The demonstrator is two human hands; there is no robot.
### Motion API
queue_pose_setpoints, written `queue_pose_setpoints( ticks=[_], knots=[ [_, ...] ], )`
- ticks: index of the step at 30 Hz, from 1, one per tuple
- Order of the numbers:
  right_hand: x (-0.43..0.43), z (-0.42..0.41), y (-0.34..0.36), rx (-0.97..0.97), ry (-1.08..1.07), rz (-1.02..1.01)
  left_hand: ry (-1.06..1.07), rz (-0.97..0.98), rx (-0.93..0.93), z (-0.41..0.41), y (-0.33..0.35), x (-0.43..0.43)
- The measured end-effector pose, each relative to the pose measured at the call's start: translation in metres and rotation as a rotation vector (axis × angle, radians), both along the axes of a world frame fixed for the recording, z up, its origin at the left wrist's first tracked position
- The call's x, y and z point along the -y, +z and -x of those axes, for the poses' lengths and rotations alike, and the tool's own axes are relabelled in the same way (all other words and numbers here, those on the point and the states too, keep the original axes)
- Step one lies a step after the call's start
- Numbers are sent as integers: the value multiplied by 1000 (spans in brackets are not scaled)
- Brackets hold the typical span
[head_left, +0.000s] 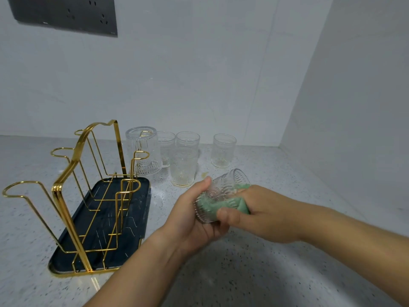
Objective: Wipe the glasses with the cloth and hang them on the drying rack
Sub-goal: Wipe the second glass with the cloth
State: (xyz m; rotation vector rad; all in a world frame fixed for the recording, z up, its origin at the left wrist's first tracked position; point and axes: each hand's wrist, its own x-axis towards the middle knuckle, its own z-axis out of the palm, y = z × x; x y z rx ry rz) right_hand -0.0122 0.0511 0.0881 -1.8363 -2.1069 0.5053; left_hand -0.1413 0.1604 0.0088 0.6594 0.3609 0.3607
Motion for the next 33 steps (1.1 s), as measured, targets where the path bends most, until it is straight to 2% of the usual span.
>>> queue_pose_setpoints(
  ticks=[1,3,5,8,10,12,14,15,17,18,19,21,23,25,28,30,33],
  knots=[
    [0,-1,-2,118,35,-45,-31,38,8,2,2,-2],
    [0,-3,-7,143,43,-92,-45,29,-8,2,3,0],
    [1,1,-12,-27,-49,-125,19,-78,-44,-3,2,5],
    [3,16,-11,-444,-263,-83,265,-313,-21,-8,-1,14],
    [-1,18,-6,-525,-363,-5,389,-430,0,-6,-3,17],
    [-1,18,-2,-508,-380,46,413,-422,-6,-4,-5,15],
    [-2,21,-3,-375,-236,-29,325,-331,-36,-2,-2,11],
    [-2,19,-6,-186,-113,-85,244,-264,-25,-1,0,9],
    [-7,7,-11,338,50,-218,92,-147,-9,1,4,3],
    [-8,3,-11,485,77,-243,35,-111,-5,2,5,0],
    [-9,-2,-14,536,75,-267,-11,-97,-17,3,5,-3],
    [-5,-6,-22,410,49,-303,-75,-130,-58,4,3,-5],
    [1,-3,-29,21,-42,-294,-63,-207,-50,2,2,0],
    [0,-3,-32,-384,-288,-147,57,-349,-42,0,-1,9],
    [-4,-3,-33,-745,-535,27,321,-660,-89,-3,-7,18],
    [-4,0,-31,-742,-520,55,417,-735,-68,-4,-9,20],
    [4,16,-26,-508,-359,-82,426,-574,-64,-5,0,18]
  ],
)
